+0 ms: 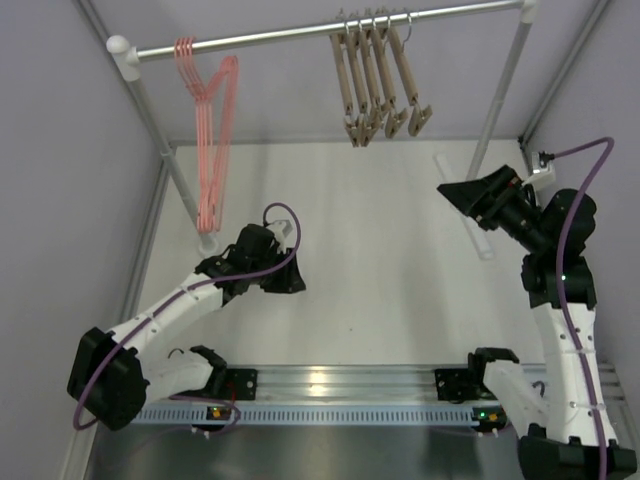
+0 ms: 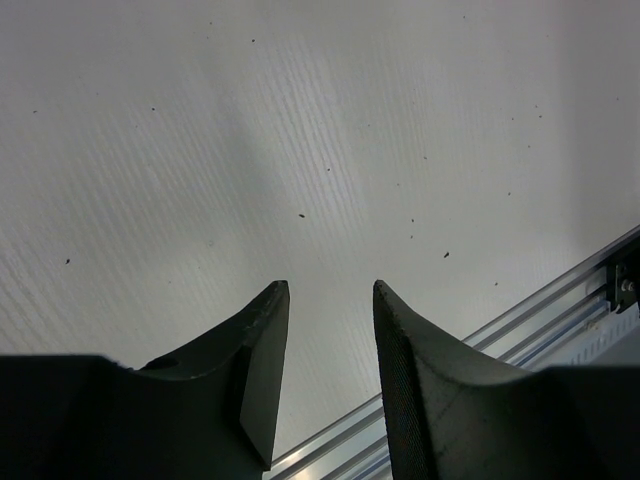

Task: Organize the hangers

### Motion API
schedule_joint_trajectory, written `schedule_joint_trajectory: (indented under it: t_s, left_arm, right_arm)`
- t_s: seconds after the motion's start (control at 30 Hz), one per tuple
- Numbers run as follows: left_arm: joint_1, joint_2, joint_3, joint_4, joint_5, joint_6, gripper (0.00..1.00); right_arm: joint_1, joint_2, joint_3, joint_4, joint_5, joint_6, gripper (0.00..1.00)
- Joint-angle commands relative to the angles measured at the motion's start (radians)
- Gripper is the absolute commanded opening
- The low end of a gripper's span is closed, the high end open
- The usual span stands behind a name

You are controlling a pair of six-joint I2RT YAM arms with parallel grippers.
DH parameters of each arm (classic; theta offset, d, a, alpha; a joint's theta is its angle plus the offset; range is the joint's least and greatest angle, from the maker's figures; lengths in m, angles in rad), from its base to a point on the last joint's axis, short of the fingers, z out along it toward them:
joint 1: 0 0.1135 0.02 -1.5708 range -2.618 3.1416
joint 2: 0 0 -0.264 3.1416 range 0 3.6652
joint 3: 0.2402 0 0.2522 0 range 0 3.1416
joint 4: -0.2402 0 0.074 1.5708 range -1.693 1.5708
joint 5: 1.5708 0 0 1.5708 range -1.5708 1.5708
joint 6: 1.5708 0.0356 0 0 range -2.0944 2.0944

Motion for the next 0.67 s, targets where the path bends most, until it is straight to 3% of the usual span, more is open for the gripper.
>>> schedule_joint_trajectory:
  t_s: [0.0, 0.07, 0.27, 0.63]
  left_arm:
    - [0.006, -0.002, 0.001, 0.042, 0.032, 0.015, 0.44]
    - [0.005, -0.009, 0.001, 0.041, 0.036, 0.018, 0.44]
    - [0.003, 0.000, 0.013, 0.041, 0.072, 0.014, 0.44]
    - [0.002, 0.000, 0.019, 0.042, 0.072, -0.002, 0.43]
  right_arm:
    - [-0.006, -0.163, -0.190, -0.161, 0.106, -0.233, 0.86]
    - [-0.006, -0.267, -0.316, -0.169, 0.138, -0.257, 0.99]
    - [-0.006, -0.437, -0.459, -0.200, 0.164, -0.307, 0.99]
    - [-0.006, -0.462, -0.487, -0.230, 0.181, -0.356, 0.99]
